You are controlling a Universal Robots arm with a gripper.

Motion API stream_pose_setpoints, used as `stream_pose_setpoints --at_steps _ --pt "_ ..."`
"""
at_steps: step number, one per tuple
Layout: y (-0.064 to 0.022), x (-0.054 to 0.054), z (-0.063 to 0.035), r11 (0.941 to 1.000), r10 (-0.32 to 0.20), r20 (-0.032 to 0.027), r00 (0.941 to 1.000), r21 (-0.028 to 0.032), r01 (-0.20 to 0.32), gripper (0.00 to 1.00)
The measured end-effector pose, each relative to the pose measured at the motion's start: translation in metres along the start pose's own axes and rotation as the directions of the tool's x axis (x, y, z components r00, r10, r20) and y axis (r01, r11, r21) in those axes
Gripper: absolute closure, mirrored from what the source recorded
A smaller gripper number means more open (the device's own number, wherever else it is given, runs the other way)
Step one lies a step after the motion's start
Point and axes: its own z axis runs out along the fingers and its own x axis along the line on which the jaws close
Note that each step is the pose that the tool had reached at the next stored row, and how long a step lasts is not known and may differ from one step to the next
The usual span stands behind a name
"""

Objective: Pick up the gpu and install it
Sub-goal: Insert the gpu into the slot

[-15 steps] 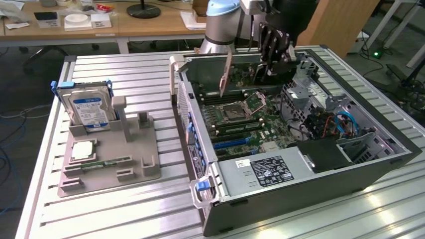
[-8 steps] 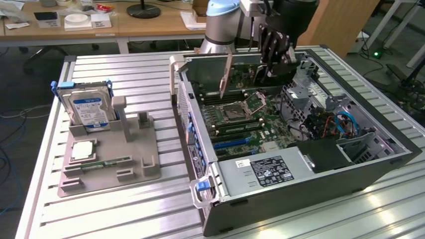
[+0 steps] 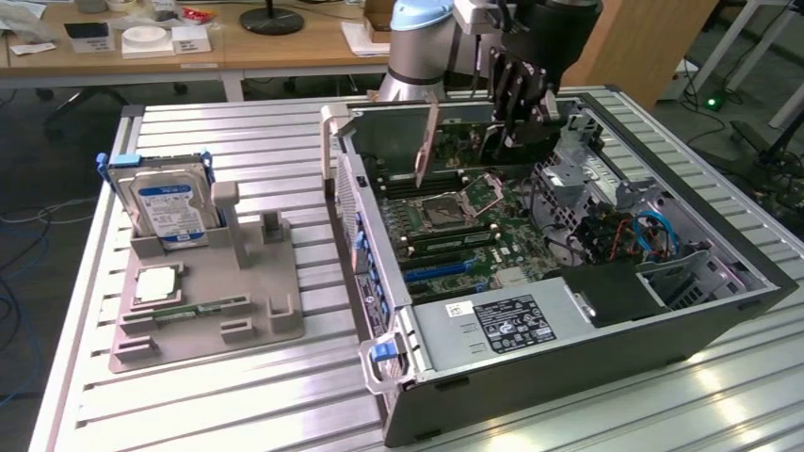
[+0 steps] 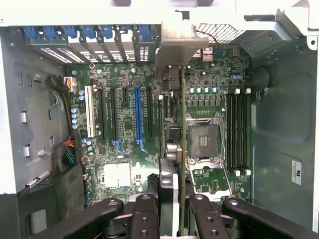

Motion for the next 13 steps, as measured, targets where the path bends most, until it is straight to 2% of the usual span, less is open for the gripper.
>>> stream_pose_setpoints --at_steps 13 --pt "0.0 0.0013 0.001 1.0 0.001 0.001 1.0 0.0 -0.001 0.72"
